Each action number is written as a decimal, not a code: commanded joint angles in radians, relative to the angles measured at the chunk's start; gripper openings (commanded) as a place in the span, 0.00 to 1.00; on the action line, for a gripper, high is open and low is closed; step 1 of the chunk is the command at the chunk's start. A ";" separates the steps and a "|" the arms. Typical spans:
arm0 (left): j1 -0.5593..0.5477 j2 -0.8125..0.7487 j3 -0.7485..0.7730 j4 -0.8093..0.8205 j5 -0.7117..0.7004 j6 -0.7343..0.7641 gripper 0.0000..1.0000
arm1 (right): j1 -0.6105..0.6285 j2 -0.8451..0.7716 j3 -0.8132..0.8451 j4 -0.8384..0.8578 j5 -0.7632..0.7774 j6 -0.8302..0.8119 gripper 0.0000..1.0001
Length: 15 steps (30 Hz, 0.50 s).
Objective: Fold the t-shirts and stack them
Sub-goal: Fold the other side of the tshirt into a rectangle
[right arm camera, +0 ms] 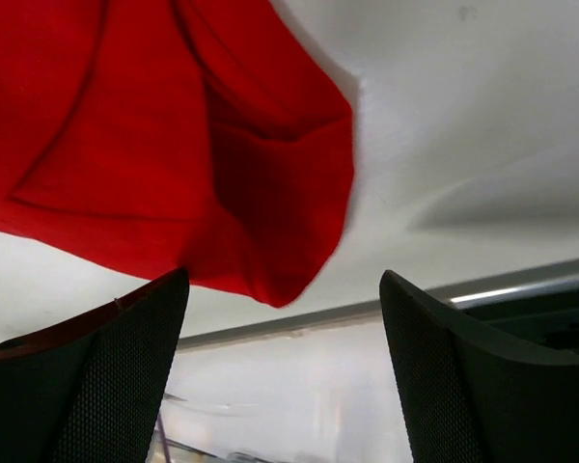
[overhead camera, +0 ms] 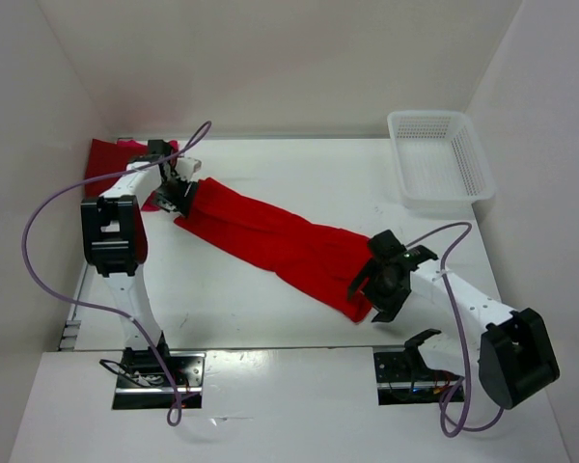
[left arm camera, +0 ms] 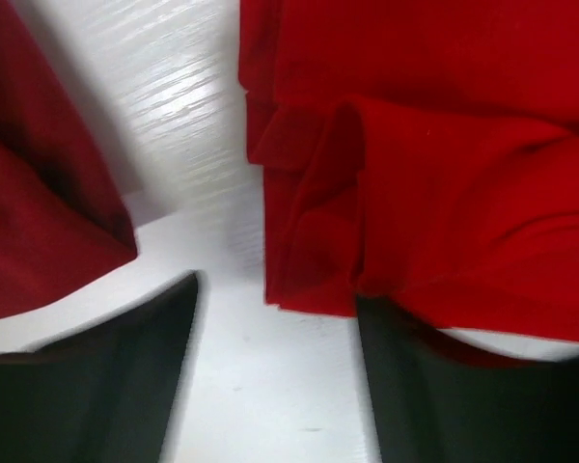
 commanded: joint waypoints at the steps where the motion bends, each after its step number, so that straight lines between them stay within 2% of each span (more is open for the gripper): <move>1: 0.002 0.041 0.020 0.011 0.068 -0.028 0.61 | 0.006 0.026 -0.006 0.101 0.005 0.051 0.84; 2: 0.002 0.055 0.020 -0.001 0.081 -0.028 0.55 | 0.006 0.059 -0.006 0.136 -0.007 0.051 0.82; 3: 0.002 0.055 0.020 -0.011 0.100 -0.028 0.49 | 0.006 0.081 -0.016 0.158 -0.018 0.051 0.75; 4: 0.002 0.064 0.008 -0.011 0.101 -0.028 0.35 | 0.006 0.104 -0.028 0.200 -0.029 0.037 0.71; 5: 0.002 0.064 -0.001 -0.011 0.110 -0.028 0.28 | 0.006 0.157 -0.028 0.214 -0.029 0.023 0.60; 7: 0.002 0.055 -0.029 -0.011 0.110 -0.028 0.17 | 0.006 0.207 -0.013 0.227 -0.029 0.005 0.48; 8: 0.002 0.042 -0.040 -0.011 0.110 -0.028 0.07 | 0.006 0.246 0.009 0.227 -0.004 -0.011 0.41; 9: 0.002 0.026 -0.050 0.000 0.101 -0.028 0.03 | 0.006 0.262 0.023 0.227 0.008 -0.020 0.27; 11: 0.002 0.017 -0.085 0.011 0.085 -0.018 0.00 | -0.003 0.305 0.064 0.216 0.060 -0.038 0.15; 12: 0.002 0.002 -0.098 0.021 0.073 -0.018 0.00 | -0.015 0.320 0.079 0.216 0.072 -0.067 0.05; 13: 0.002 -0.012 -0.107 0.021 0.073 -0.018 0.00 | -0.033 0.335 0.105 0.216 0.073 -0.087 0.00; 15: 0.002 -0.021 -0.119 0.021 0.064 -0.007 0.00 | -0.096 0.381 0.135 0.216 0.085 -0.150 0.00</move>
